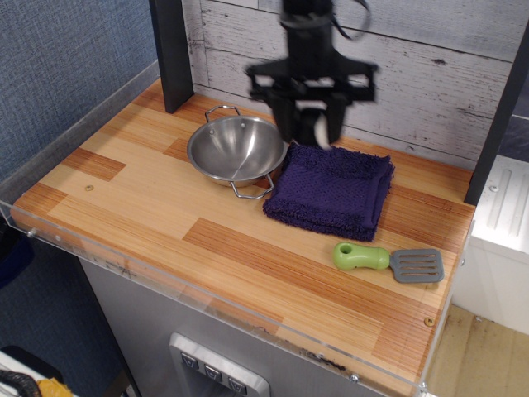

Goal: Put the sushi inside the bowl.

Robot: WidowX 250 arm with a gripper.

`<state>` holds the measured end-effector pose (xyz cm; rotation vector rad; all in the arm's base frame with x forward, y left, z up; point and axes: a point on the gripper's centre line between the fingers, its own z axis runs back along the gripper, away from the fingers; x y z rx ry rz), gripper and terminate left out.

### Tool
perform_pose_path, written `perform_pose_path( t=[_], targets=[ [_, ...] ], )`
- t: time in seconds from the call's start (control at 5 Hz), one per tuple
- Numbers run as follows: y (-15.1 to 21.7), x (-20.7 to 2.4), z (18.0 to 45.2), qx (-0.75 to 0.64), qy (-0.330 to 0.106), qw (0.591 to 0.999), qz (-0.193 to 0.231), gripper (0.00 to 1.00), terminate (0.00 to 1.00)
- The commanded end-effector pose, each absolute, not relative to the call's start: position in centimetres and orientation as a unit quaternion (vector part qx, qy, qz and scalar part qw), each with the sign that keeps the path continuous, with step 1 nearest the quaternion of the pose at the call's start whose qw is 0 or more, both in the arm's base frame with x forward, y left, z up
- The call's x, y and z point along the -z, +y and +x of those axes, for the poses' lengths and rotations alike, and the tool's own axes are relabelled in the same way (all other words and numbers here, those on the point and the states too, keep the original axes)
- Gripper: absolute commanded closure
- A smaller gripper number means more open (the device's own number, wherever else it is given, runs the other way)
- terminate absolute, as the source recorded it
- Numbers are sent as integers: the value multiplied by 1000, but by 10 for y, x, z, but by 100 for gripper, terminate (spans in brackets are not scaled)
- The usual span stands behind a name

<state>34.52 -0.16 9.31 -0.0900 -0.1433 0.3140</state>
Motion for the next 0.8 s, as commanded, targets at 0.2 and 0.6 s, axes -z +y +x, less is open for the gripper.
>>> perform_pose_path(
  t=[0.2, 0.6],
  targets=[
    [62, -101, 350, -211, -95, 972, -27, 100, 0],
    [63, -73, 345, -205, -72, 976, -9, 100, 0]
  ],
)
